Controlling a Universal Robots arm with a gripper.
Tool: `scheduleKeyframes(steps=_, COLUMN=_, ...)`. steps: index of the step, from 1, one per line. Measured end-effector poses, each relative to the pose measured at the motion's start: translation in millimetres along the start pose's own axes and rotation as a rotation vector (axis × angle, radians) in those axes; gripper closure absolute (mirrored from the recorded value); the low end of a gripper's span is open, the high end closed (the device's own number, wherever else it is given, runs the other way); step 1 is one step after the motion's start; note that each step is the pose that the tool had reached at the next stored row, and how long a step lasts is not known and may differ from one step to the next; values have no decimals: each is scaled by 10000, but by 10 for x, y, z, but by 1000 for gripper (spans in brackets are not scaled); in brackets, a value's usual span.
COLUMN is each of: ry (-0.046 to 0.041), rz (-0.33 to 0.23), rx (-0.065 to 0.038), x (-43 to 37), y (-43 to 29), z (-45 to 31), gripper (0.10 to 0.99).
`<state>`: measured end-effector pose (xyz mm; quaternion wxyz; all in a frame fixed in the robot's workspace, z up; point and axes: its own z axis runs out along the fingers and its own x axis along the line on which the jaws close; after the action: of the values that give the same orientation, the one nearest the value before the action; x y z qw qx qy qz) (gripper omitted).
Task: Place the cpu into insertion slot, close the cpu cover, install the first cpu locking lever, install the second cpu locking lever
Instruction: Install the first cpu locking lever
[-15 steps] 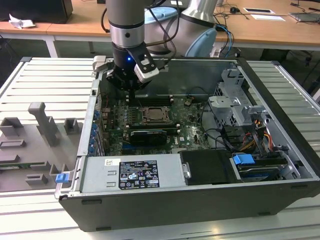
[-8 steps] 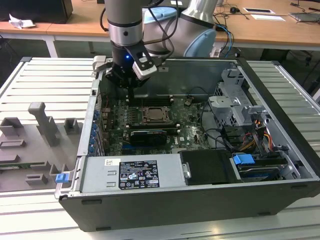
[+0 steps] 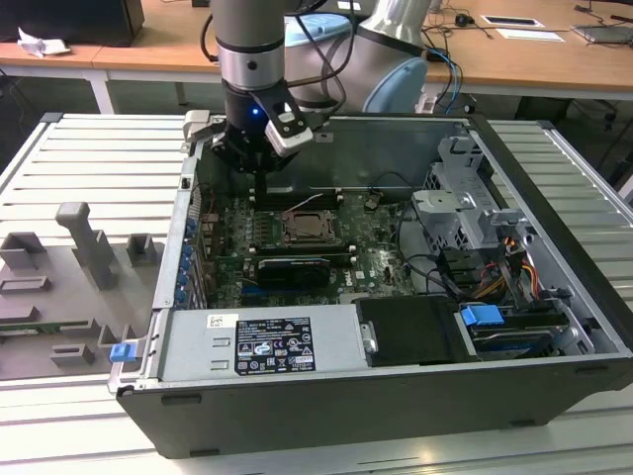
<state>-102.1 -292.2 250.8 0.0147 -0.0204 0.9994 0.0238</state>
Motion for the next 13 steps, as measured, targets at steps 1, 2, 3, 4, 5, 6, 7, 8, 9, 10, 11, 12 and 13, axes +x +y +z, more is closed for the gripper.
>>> scheduleKeyframes(steps=1, ry=2, rz=-4, rx=1, x=-44, y=-3, z=13, gripper=980)
scheduleKeyframes(steps=2, ry=1, rz=-2, rx=1, x=-77, y=-4, z=24, gripper=980)
scheduleKeyframes(steps=3, ry=1, rz=0, rx=-7, x=-110, y=-6, z=33, gripper=980)
scheduleKeyframes(steps=4, ry=-1, rz=-1, rx=-28, x=-126, y=-7, z=38, gripper=980)
scheduleKeyframes(steps=5, ry=-3, rz=-1, rx=-107, x=-132, y=-8, z=39, gripper=980)
scheduleKeyframes(steps=6, ry=-6, rz=2, rx=-182, x=-134, y=-8, z=40, gripper=980)
scheduleKeyframes(steps=7, ry=-10, rz=4, rx=-258, x=-137, y=-8, z=43, gripper=980)
scheduleKeyframes(steps=8, ry=-15, rz=5, rx=-269, x=-138, y=-8, z=54, gripper=980)
scheduleKeyframes(steps=9, ry=-15, rz=6, rx=-267, x=-137, y=-9, z=71, gripper=980)
scheduleKeyframes(steps=10, ry=-15, rz=5, rx=-266, x=-139, y=-10, z=88, gripper=980)
scheduleKeyframes(steps=11, ry=-15, rz=5, rx=-267, x=-146, y=-11, z=113, gripper=980)
scheduleKeyframes(steps=12, ry=-15, rz=5, rx=-266, x=-150, y=-12, z=126, gripper=980)
scheduleKeyframes(steps=13, ry=-15, rz=5, rx=-266, x=-152, y=-13, z=139, gripper=980)
